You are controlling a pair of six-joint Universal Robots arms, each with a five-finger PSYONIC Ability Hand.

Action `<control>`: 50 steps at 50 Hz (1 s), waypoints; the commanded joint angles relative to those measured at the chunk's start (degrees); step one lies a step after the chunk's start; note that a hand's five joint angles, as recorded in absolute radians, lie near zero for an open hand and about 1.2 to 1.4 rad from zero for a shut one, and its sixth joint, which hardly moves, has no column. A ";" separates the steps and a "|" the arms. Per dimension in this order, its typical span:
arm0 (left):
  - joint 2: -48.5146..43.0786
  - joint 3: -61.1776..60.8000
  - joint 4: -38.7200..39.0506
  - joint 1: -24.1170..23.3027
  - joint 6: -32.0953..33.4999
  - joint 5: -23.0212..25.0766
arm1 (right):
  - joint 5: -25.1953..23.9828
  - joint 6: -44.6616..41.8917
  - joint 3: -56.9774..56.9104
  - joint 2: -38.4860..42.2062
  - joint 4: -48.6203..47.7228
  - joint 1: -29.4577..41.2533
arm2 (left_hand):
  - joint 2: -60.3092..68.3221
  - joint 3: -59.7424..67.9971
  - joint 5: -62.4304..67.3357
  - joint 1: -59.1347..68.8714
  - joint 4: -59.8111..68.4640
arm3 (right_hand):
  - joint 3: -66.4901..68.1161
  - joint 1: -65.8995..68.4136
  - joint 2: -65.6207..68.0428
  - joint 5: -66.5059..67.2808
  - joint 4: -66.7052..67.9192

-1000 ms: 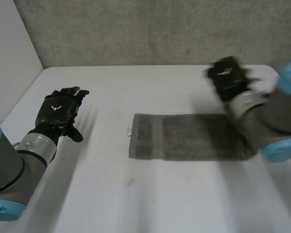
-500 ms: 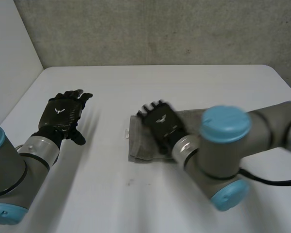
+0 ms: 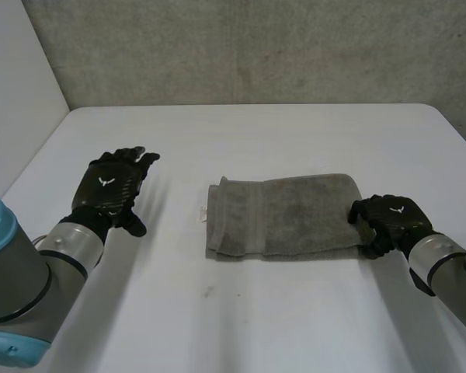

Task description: Fold the towel.

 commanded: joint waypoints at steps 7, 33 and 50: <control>0.78 0.11 0.00 -0.38 -0.08 -0.17 | -0.18 -0.20 -8.73 -0.40 -5.26 5.14 | 0.57 0.49 -1.79 -0.12 0.41 | 36.62 29.27 35.63 37.26 36.63; 5.54 6.34 -3.43 -1.26 -1.74 -3.07 | 0.52 -0.38 -31.94 15.09 5.20 33.09 | 0.57 0.49 -1.79 -0.12 0.41 | -4.07 -11.41 -5.05 -3.43 -4.06; -12.29 34.62 -21.78 -13.55 -12.72 -4.90 | 10.72 15.09 -21.48 -0.40 5.90 23.51 | 1.91 1.84 -0.45 1.22 1.75 | -33.38 -40.73 -34.37 -32.74 -33.37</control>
